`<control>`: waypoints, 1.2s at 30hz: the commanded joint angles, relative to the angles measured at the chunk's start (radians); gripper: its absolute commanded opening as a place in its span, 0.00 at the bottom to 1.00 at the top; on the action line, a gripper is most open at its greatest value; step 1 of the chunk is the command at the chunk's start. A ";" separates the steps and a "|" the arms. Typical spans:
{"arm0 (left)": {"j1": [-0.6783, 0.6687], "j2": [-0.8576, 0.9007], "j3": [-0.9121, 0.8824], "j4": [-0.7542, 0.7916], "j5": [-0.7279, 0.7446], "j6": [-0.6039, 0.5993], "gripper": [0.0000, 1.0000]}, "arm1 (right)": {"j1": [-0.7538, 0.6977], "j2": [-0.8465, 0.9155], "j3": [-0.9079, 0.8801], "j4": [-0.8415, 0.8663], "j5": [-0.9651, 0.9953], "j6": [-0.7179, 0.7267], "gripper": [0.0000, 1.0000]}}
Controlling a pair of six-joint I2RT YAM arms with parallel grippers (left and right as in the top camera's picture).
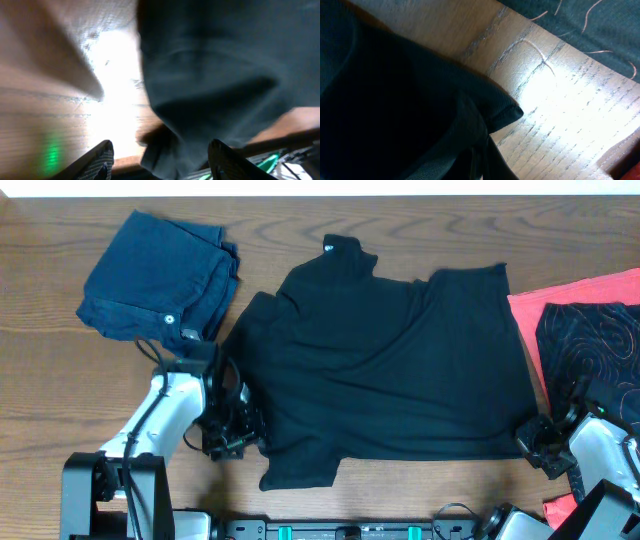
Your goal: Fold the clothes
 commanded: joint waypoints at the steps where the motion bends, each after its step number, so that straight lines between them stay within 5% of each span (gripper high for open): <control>1: -0.002 0.000 -0.047 0.042 0.015 -0.066 0.62 | -0.014 0.013 -0.024 -0.006 0.068 0.014 0.04; 7: -0.018 0.000 -0.103 0.160 0.024 -0.111 0.51 | -0.014 0.014 -0.024 -0.002 0.068 0.014 0.04; 17: -0.086 -0.010 -0.134 0.157 0.078 -0.121 0.51 | -0.014 0.013 -0.024 -0.006 0.069 0.014 0.04; 22: -0.086 -0.064 -0.133 0.163 0.089 -0.109 0.23 | -0.014 0.014 -0.024 -0.003 0.068 0.014 0.04; 31: -0.085 -0.289 -0.114 0.215 0.092 -0.109 0.09 | -0.014 0.014 -0.024 0.003 0.048 0.014 0.04; 35: -0.085 -0.357 -0.114 0.239 -0.001 -0.113 0.08 | -0.014 0.014 -0.024 0.008 0.042 0.014 0.04; 36: -0.085 -0.359 -0.115 0.228 -0.023 -0.118 0.17 | -0.014 0.014 -0.024 0.007 0.042 0.013 0.04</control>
